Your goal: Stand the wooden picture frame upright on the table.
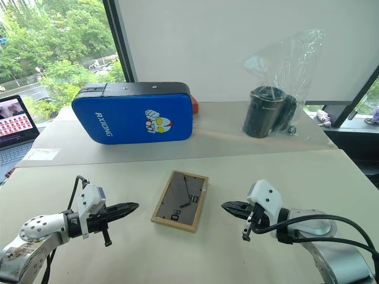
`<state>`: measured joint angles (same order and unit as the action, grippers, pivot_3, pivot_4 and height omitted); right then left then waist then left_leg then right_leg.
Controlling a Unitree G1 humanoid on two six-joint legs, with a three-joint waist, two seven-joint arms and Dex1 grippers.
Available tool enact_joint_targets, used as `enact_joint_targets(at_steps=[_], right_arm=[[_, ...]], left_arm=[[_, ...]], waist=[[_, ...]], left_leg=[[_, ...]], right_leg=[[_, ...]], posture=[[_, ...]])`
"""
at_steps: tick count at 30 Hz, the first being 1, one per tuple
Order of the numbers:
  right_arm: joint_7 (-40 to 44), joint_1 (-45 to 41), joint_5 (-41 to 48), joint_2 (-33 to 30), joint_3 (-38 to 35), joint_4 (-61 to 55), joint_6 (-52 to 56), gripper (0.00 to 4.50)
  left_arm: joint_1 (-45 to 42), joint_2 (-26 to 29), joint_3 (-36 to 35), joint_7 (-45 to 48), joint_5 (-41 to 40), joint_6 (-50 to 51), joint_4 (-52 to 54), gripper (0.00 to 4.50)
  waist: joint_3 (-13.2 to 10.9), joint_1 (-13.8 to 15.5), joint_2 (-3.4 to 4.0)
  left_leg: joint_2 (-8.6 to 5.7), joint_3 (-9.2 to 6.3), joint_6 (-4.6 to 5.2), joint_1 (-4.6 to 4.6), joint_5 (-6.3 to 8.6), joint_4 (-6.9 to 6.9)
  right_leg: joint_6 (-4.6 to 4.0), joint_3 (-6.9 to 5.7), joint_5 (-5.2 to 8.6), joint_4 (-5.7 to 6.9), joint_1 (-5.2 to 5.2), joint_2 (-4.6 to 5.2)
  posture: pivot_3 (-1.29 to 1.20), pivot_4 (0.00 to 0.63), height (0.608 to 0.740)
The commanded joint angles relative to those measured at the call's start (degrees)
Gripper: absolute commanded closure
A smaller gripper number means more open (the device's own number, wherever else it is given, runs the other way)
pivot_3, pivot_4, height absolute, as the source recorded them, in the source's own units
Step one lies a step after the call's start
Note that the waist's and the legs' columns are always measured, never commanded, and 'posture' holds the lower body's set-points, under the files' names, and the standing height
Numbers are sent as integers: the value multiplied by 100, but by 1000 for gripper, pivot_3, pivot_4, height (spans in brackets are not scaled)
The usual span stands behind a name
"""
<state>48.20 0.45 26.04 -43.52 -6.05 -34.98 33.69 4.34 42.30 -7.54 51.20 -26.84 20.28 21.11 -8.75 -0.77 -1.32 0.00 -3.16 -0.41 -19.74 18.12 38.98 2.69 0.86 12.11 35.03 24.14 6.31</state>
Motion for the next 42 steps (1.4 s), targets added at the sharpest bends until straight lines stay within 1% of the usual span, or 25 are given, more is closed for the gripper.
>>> enact_joint_targets(at_steps=[1, 3, 6, 9, 13, 15, 18, 21, 24, 28, 33, 36, 37, 39, 40, 42], right_arm=[[-195, -190, -209, 6, 148, 151, -42, 4477], [-419, -354, -575, -11, 569, 428, 160, 4477], [-826, -822, -927, 257, 1097, 765, 433, 4477], [-1109, -1262, -1386, 425, 1606, 987, 622, 4477], [-1271, -1615, -1608, 659, 1990, 996, 816, 4477], [-1330, -1844, -1699, 865, 2253, 1029, 904, 4477], [-1430, -2180, -1876, 1133, 2488, 1251, 984, 4477], [-1379, -2519, -1940, 1439, 2720, 1489, 922, 4477], [-1317, -2721, -2047, 1567, 2840, 1707, 827, 4477], [-1201, -2759, -2084, 1575, 2840, 1755, 817, 4477], [-989, -2496, -2083, 1202, 2613, 1729, 883, 4477], [-738, -2199, -2084, 807, 2550, 1721, 701, 4477], [-655, -2127, -2081, 713, 2548, 1737, 629, 4477], [-527, -2065, -2091, 606, 2576, 1785, 506, 4477], [-444, -2058, -2076, 589, 2618, 1791, 463, 4496], [-358, -2099, -1997, 682, 2661, 1790, 448, 4500]], left_arm=[[-148, 31, 71, 36, 120, -76, -32, 4500], [-450, -76, 407, -73, 519, -262, -423, 4500], [-970, -274, 954, -283, 1254, -634, -1195, 4500], [-1307, -444, 1315, -79, 1452, -833, -1606, 4500], [-1499, -520, 1618, 12, 1783, -1163, -1858, 4500], [-1493, -544, 1724, 122, 1793, -1197, -1799, 4500], [-1381, -495, 1736, 291, 1702, -1134, -1591, 4500], [-1107, -292, 1650, 454, 1619, -975, -1228, 4500], [-935, -183, 1570, 431, 1648, -903, -1070, 4500], [-762, -95, 1418, 376, 1584, -742, -904, 4500], [-444, 146, 1010, 224, 1669, -827, -941, 4500], [-136, 252, 600, 122, 1696, -1343, -877, 4500], [-49, 218, 422, 60, 1709, -1765, -902, 4500], [14, 196, 262, -137, 2003, -2700, -1069, 4500], [19, 344, 327, -334, 2575, -3931, -1370, 4244], [-155, 553, 519, -675, 3460, -5808, -2068, 3804]], waist=[[0, 0, 0], [0, 4, 0], [0, 14, 0], [0, -24, 0], [1, -8, 1], [1, -6, 1], [1, -10, 2], [1, -17, 2], [1, -30, 5], [1, -30, 6], [1, -39, 6], [1, -59, 7], [1, -55, 7], [1, -25, 7], [0, -12, 5], [2, 22, 3]], left_leg=[[0, 0, 0, 0, 0, 0], [0, 1, 0, 5, 0, 1], [-4, 2, -4, 10, -3, 2], [-3, 2, -6, 4, -4, 1], [-3, -1, -8, -12, -5, 0], [-3, -1, -7, -13, -4, 0], [-4, 0, -7, -13, -4, 1], [-3, -1, -7, -12, -4, 1], [-3, -2, -7, -12, -4, -1], [-2, -2, -5, -12, -3, -1], [-2, -2, -5, -12, -3, -1], [0, 0, -4, -9, -3, -3], [0, 1, -4, -6, -3, -3], [0, 0, -4, -5, -2, -3], [0, 2, -5, -5, -3, -2], [0, -1, -6, -5, -3, 1]], right_leg=[[0, 0, 0, 0, 0, 0], [0, 0, 0, 2, -4, 0], [-1, 0, -2, 7, -9, 0], [-3, 3, -3, 9, 3, -2], [-1, 1, -4, 8, 13, 0], [1, 0, -5, 7, 12, 0], [3, 0, -6, 3, 11, 2], [3, 0, -5, 4, 12, 1], [3, 0, -5, 5, 14, 0], [3, -1, -5, 7, 14, 0], [3, -1, -5, 6, 15, 0], [2, 1, -5, 5, 17, -1], [1, 1, -4, 4, 16, -1], [0, 0, -4, 2, 13, -1], [0, 1, -4, 1, 11, 0], [0, -3, -4, 2, 6, 1]], posture=[[0, 150, 740], [0, 150, 740], [0, 150, 740], [0, 150, 740], [0, 150, 740], [0, 150, 740], [0, 150, 740], [0, 150, 740], [0, 150, 740], [0, 150, 740], [0, 150, 740], [0, 150, 740], [0, 150, 740], [0, 150, 740], [0, 150, 740], [0, 150, 740]])
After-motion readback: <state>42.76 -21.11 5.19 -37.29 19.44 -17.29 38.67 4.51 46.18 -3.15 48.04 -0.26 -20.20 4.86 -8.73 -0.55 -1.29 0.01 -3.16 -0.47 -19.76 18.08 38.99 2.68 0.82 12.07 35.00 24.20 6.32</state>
